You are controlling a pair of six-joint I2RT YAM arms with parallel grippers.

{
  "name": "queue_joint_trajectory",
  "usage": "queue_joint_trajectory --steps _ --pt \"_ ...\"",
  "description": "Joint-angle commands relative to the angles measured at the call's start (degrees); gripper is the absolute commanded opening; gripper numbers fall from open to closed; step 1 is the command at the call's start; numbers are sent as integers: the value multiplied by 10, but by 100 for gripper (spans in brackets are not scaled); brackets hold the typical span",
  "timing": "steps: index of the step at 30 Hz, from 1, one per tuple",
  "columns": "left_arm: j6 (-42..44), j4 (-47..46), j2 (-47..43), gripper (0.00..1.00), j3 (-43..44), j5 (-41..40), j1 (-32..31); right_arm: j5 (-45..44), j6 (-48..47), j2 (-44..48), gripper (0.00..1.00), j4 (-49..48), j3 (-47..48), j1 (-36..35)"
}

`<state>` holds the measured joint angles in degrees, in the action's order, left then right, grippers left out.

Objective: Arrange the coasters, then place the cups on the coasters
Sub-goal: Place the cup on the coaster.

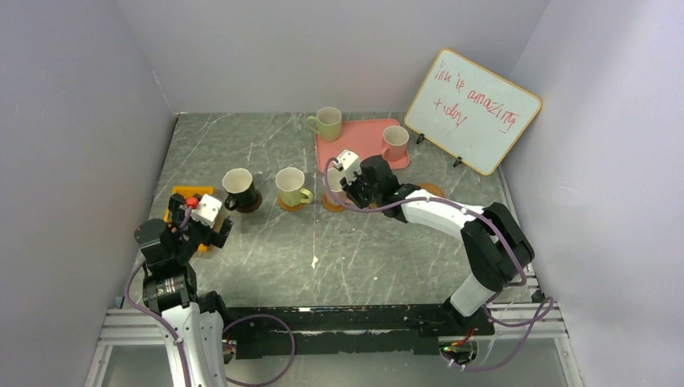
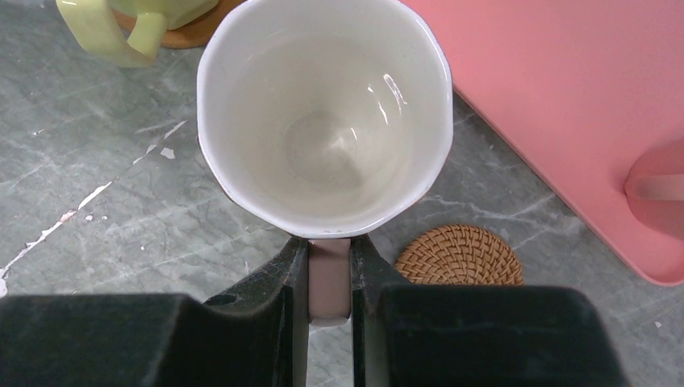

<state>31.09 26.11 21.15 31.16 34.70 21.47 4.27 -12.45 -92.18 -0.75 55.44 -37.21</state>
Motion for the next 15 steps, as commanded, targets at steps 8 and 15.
queue_joint_trajectory --steps 8,15 --pt "13 1 -6 96 -2 17 5 0 -1 -3 0 -78 34 -2" --pt "13 1 -7 96 -2 17 5 6 -4 -6 0 -72 37 -2"
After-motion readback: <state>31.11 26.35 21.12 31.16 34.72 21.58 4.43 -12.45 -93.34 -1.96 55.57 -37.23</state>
